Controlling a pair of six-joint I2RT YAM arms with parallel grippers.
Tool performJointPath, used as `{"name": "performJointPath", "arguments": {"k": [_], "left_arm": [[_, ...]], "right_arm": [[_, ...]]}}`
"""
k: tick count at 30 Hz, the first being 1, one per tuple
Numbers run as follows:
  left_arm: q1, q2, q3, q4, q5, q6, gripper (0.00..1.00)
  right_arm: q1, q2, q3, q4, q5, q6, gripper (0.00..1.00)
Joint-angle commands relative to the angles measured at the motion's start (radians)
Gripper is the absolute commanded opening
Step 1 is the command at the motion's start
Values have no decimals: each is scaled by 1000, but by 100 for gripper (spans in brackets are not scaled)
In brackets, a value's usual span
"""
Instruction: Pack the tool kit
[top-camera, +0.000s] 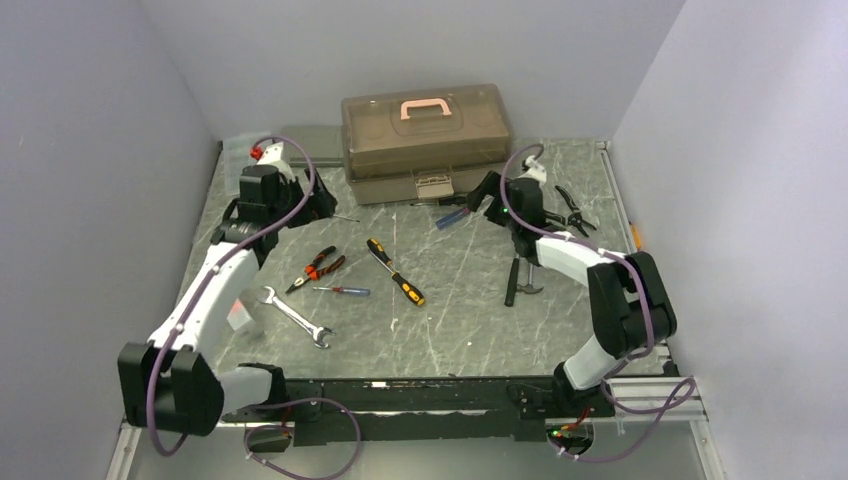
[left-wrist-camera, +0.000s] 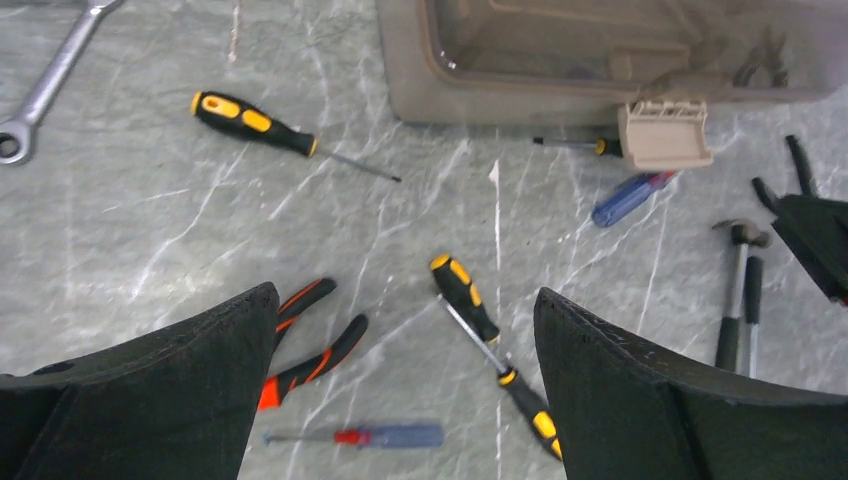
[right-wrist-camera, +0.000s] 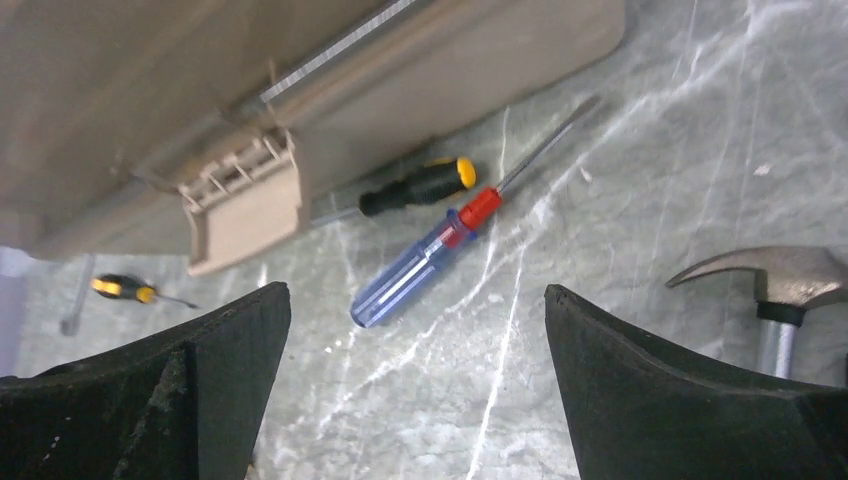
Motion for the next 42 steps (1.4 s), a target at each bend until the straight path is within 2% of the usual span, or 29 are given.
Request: {"name": "performJointPath", "arguments": {"k": [1, 5, 8, 13, 17, 25, 32, 35, 42], "left_arm": [[10, 97, 85, 193, 77, -105, 99], [54, 208, 146, 291, 122, -159, 99], [109, 263, 154, 451, 214, -214, 99], [146, 362, 263, 494, 230, -244, 99], [174, 502, 410, 534, 287, -285, 99], [176, 821, 668, 628, 384, -440, 99], [167, 1061, 857, 717, 424, -532, 99], [156, 1102, 867, 738, 438, -561, 99], [105, 1087, 732, 879, 462, -640, 99]], "right_arm": [[-71, -66, 5, 18, -97, 73, 100], [-199, -65, 29, 30, -188, 152, 100], [-296, -34, 62, 76, -299, 180, 100], [-407, 23, 180, 68, -354, 185, 100], [-453, 143, 319, 79, -414, 203, 100], [-458, 469, 655, 161, -574, 351, 100], [-432, 703, 939, 150, -650, 397, 100], [-414, 739, 987, 123, -669, 380, 100], [-380, 741, 916, 171, -714, 422, 100]]}}
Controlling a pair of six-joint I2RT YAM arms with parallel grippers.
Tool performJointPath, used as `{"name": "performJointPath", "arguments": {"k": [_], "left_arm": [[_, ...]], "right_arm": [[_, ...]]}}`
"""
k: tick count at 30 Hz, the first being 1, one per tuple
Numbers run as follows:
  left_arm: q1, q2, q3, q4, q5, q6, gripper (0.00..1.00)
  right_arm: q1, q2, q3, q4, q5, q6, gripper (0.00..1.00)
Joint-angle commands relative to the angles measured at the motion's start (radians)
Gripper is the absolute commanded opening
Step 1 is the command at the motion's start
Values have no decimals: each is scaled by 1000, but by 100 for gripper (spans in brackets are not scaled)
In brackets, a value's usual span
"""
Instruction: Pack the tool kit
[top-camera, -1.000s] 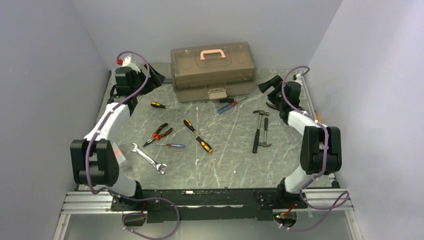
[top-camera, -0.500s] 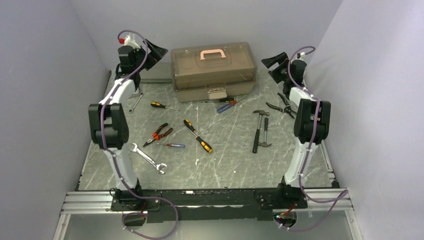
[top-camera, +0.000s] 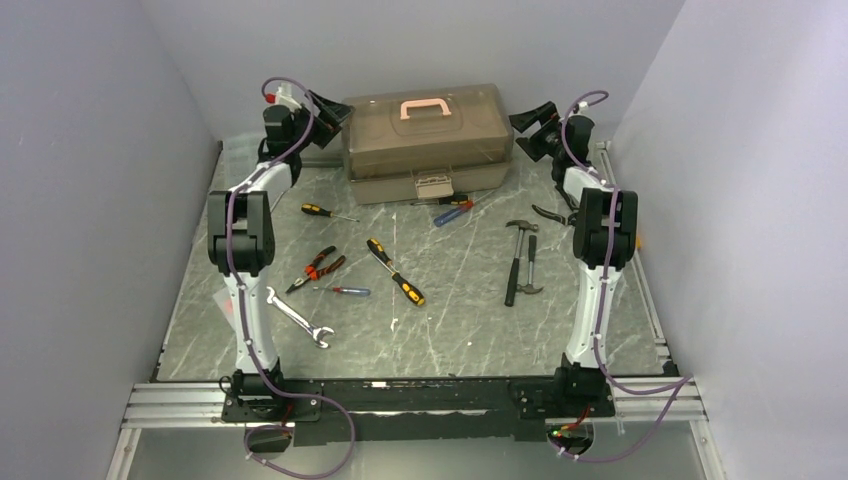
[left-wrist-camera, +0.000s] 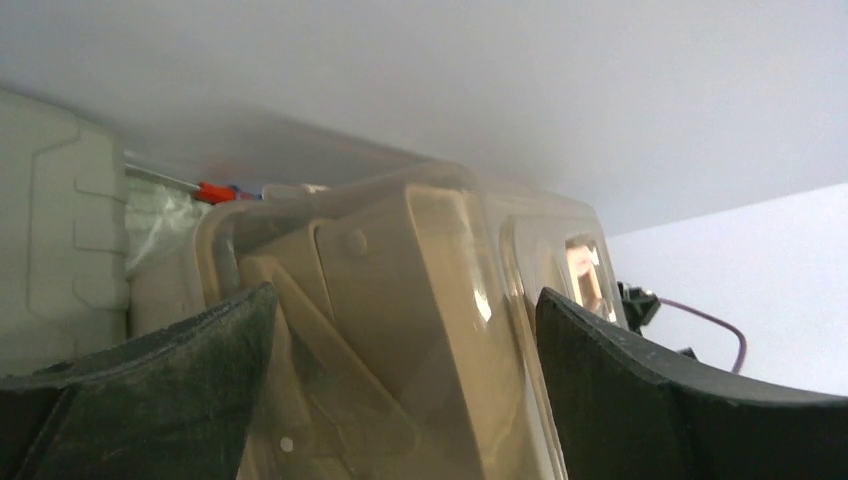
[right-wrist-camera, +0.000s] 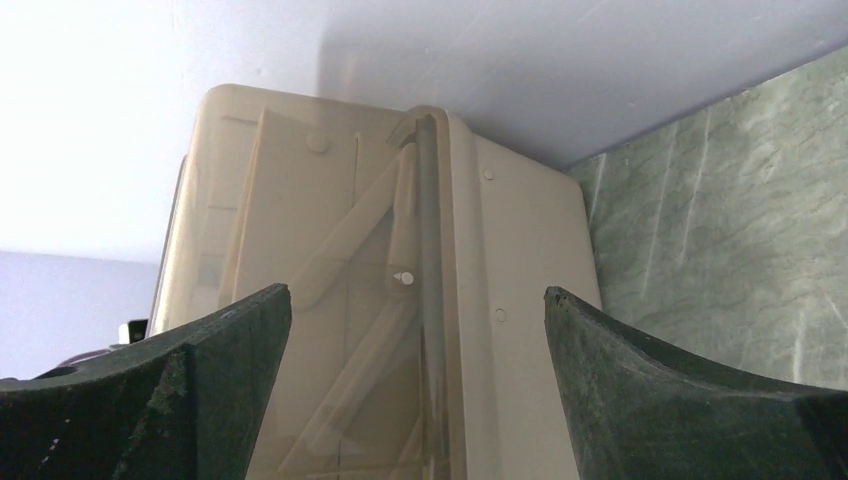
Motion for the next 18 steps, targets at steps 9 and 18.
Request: {"name": "performJointPath", "arguments": {"k": [9, 18], "left_arm": [[-68, -203, -396, 270, 59, -67, 95], [-112, -333, -577, 323, 71, -54, 93]], "right_arm": [[105, -171, -234, 106, -105, -11, 100], [149, -285, -415, 182, -119, 15, 100]]}}
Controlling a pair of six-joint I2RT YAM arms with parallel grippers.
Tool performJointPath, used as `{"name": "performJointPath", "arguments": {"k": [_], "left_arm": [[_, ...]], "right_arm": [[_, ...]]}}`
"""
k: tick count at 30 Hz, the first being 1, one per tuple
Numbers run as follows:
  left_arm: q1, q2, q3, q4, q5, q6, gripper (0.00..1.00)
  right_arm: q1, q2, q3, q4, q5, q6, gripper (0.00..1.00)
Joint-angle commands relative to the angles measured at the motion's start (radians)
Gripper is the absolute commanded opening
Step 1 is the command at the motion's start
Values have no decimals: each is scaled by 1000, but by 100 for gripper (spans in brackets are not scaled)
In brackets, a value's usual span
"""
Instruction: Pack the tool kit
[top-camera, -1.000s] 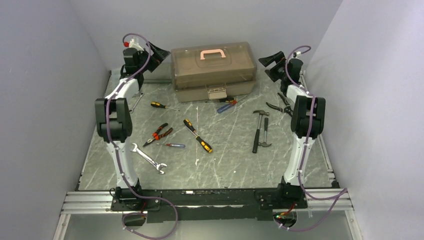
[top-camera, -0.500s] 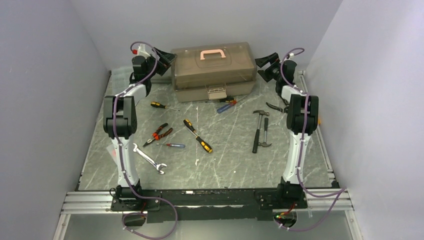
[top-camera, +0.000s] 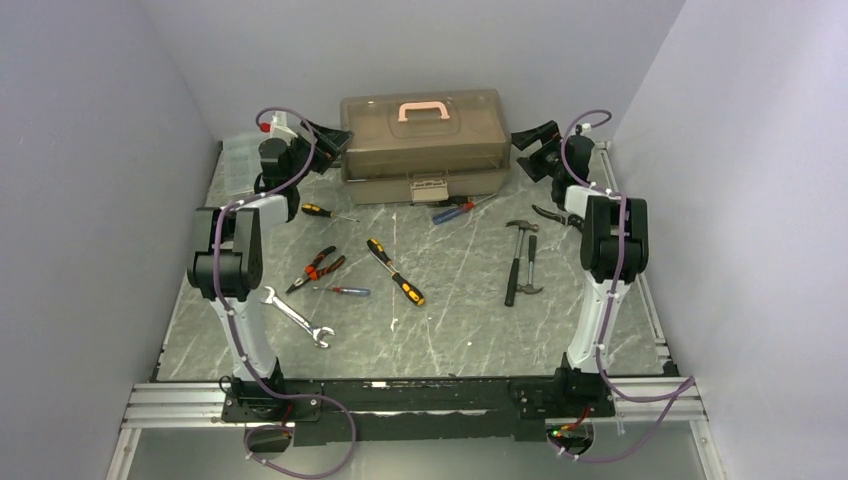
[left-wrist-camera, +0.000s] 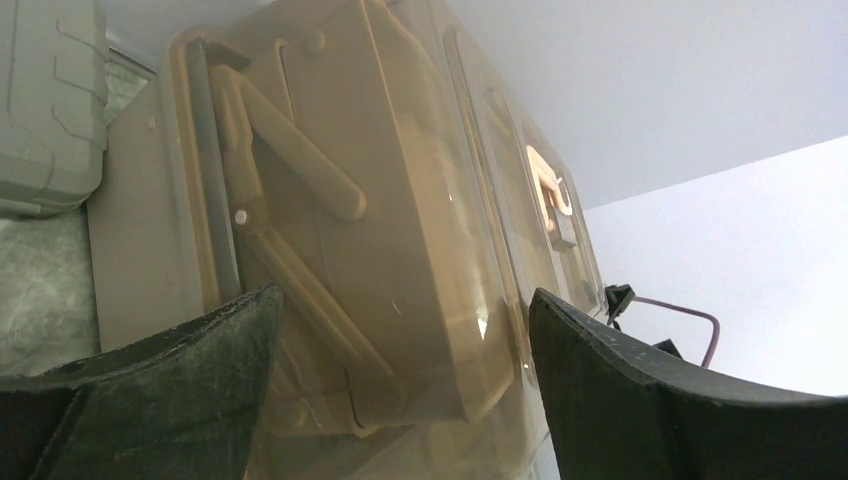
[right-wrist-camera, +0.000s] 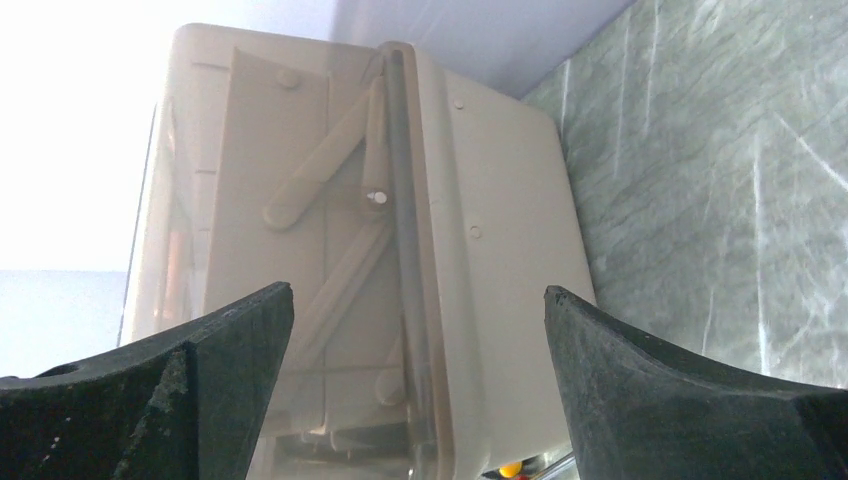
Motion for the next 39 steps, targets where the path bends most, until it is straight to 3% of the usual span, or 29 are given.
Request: {"name": "performJointPath", "arguments": {"k": [1, 4, 9, 13, 18, 24, 31, 34, 37, 39], "left_arm": [[-82, -70, -69, 23, 91, 1, 93], [-81, -105, -85, -22, 62, 45, 94], [-43, -115, 69, -270, 23, 187, 96], [-26, -101, 153, -328, 5, 220, 98], [-24, -26, 262, -383, 36, 225, 97], [-25, 29, 369, -519, 9, 300, 95], [-41, 66, 456, -691, -91, 427, 94], [-48, 75, 477, -722, -102, 458, 90], [-54, 80, 497, -760, -116, 484, 85], [-61, 80, 513, -794, -127, 511, 77]], "right_arm": [[133, -114, -92, 92, -181, -27, 100], [128, -184, -137, 45, -134, -76, 100], [105, -246, -84, -93, -84, -153, 100], [98, -275, -37, -147, -26, -205, 100], [99, -220, 99, -220, -33, -249, 100], [120, -109, 297, -431, -30, -365, 100], [136, -93, 324, -564, 110, -485, 100], [138, -58, 377, -620, 93, -513, 90], [154, -38, 413, -666, 105, -545, 88], [162, -31, 427, -702, 113, -556, 80]]}}
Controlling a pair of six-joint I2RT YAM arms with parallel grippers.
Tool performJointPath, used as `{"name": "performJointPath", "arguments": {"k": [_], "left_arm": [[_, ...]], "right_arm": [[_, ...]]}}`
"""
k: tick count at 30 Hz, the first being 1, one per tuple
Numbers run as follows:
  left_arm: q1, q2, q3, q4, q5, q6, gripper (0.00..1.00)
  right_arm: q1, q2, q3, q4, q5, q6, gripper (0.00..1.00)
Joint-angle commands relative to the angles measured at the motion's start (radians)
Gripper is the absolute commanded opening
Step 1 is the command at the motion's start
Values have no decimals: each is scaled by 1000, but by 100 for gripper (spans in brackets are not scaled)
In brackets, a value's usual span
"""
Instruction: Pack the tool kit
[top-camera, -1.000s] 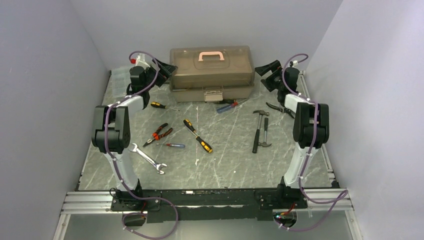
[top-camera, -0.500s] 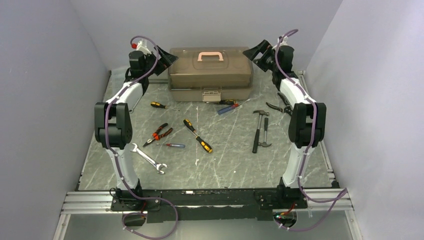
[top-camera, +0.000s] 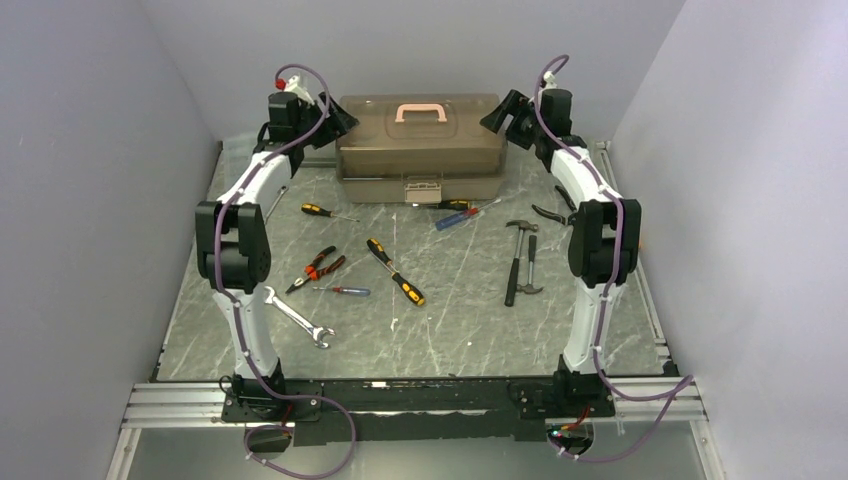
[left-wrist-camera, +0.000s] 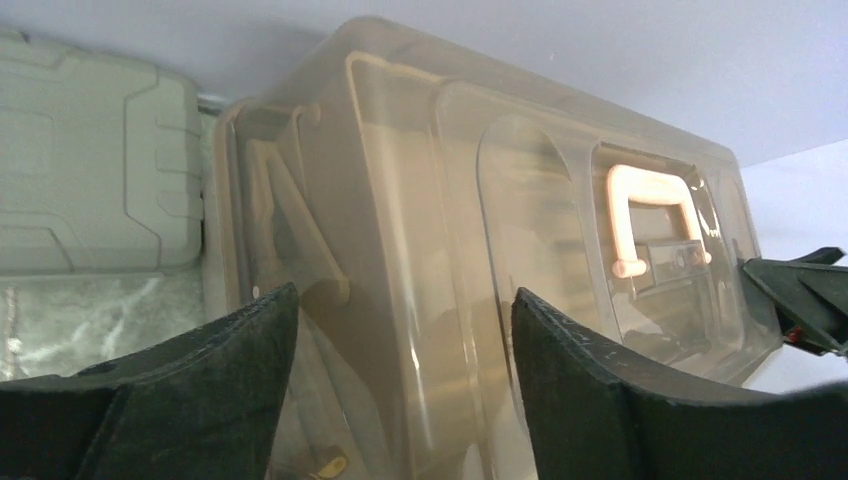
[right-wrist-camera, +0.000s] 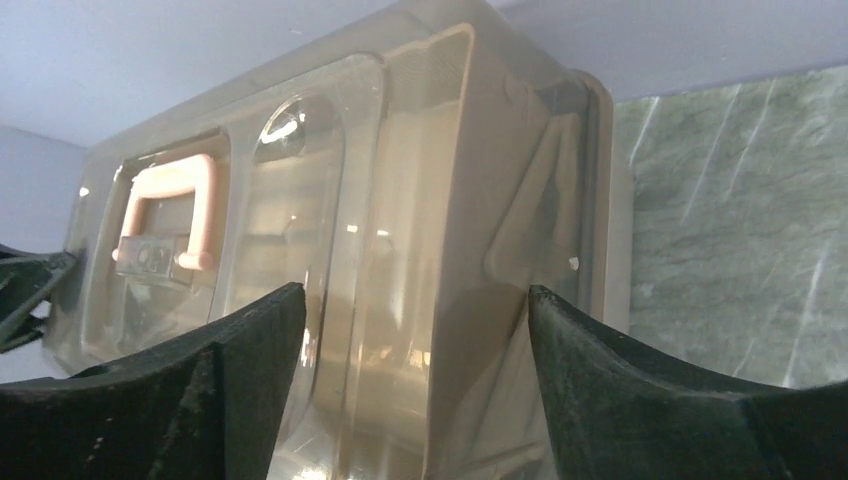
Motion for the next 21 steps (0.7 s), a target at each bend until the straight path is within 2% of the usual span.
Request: {"name": "performJointPath", "arguments": {"k": [1, 6, 14, 21], "left_arm": [[-29, 10, 53, -125, -34, 101, 73], [-59, -47, 13, -186, -82, 115, 72], [-113, -184, -166, -241, -146, 123, 72], [-140, -288, -310, -215, -126, 95, 72]], "right_arm": [[29, 32, 50, -119, 30, -76, 78], [51, -34, -56, -90, 19, -65, 72], [61, -170, -270, -21, -16, -15, 72], [63, -226, -330, -31, -35, -25, 72]]}}
